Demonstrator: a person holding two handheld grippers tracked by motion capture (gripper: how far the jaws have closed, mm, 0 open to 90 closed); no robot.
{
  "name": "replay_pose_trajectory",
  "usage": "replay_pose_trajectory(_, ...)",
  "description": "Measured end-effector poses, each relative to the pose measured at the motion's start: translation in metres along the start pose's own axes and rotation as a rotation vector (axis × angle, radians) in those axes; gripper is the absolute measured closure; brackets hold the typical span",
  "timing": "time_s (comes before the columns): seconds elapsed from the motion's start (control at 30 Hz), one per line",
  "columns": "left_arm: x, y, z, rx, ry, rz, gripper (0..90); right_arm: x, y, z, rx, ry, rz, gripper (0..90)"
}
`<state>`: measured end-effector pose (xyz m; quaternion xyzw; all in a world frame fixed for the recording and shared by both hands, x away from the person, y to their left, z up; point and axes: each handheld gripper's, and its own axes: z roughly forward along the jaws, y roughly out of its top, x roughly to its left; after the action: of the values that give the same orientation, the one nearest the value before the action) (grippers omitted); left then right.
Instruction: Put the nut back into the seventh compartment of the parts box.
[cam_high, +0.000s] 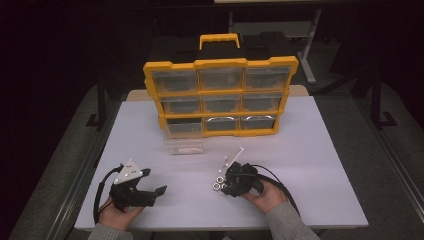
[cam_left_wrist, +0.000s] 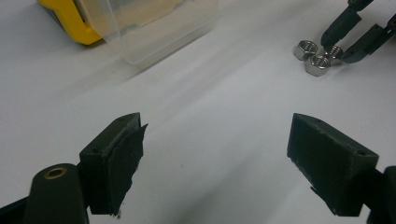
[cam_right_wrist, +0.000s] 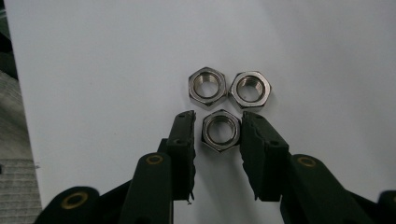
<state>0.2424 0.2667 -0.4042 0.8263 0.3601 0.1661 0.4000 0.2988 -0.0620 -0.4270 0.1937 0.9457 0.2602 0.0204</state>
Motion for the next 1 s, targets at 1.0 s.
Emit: replay_pose_trajectory(1.0, 0.001, 0.0, -0.001, 0.005, 0.001, -0.005, 18.3, -0.022, -0.004, -0.015, -0.05, 0.066, 0.044, 69.3)
